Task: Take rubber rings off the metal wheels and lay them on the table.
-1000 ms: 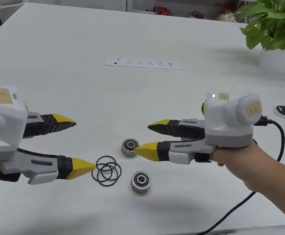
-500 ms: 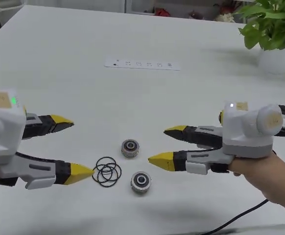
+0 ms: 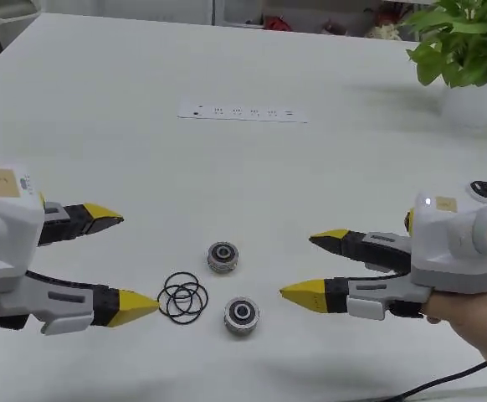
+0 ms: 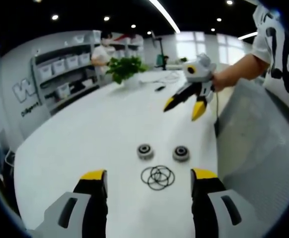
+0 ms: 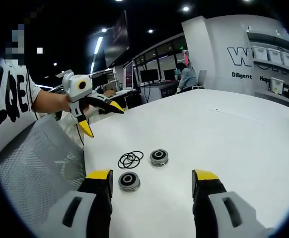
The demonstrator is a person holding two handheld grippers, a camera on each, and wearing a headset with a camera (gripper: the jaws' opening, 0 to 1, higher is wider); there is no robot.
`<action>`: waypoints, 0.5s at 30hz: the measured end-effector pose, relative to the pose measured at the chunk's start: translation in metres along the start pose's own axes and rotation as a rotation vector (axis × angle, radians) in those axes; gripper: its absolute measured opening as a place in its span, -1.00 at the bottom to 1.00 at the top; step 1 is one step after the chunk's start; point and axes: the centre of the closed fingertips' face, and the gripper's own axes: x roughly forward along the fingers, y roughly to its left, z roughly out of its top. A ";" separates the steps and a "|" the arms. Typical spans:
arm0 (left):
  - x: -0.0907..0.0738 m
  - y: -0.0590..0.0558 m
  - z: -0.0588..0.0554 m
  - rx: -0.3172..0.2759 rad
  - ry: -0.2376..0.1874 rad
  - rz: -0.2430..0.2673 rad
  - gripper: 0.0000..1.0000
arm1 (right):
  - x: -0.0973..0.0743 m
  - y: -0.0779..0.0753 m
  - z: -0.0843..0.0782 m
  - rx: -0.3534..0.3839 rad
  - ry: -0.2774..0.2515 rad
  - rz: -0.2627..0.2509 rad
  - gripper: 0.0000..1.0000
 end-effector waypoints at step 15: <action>-0.005 0.002 -0.003 -0.002 0.003 0.014 0.39 | -0.004 0.002 -0.003 -0.011 0.004 -0.009 0.26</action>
